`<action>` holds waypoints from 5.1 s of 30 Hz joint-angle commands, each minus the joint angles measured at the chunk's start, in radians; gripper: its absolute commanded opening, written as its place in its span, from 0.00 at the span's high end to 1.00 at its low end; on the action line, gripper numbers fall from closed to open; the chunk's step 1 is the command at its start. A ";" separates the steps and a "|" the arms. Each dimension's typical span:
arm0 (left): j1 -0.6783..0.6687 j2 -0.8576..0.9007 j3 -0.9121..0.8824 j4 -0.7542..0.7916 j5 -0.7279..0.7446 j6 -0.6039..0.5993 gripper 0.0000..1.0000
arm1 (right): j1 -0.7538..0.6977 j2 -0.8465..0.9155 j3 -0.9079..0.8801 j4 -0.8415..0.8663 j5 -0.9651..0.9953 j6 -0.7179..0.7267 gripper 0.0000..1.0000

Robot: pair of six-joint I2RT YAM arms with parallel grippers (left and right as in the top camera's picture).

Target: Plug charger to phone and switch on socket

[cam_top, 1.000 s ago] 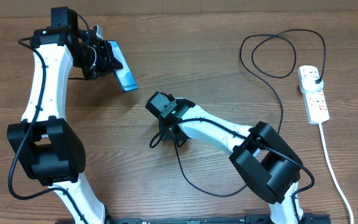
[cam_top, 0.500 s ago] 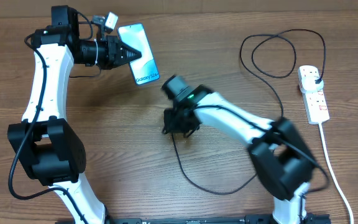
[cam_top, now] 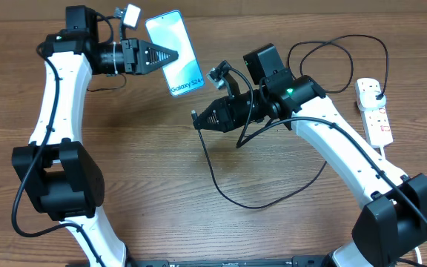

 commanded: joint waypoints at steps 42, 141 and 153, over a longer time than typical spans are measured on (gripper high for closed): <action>-0.050 -0.006 0.013 -0.006 0.074 0.005 0.96 | -0.080 0.005 0.009 0.109 -0.060 0.037 0.96; -0.083 -0.006 0.013 0.053 0.074 -0.052 0.96 | -0.154 0.031 0.006 0.139 -0.200 0.073 0.96; -0.090 -0.006 0.013 0.055 0.074 -0.096 0.96 | -0.129 0.031 0.006 0.127 -0.257 0.064 0.96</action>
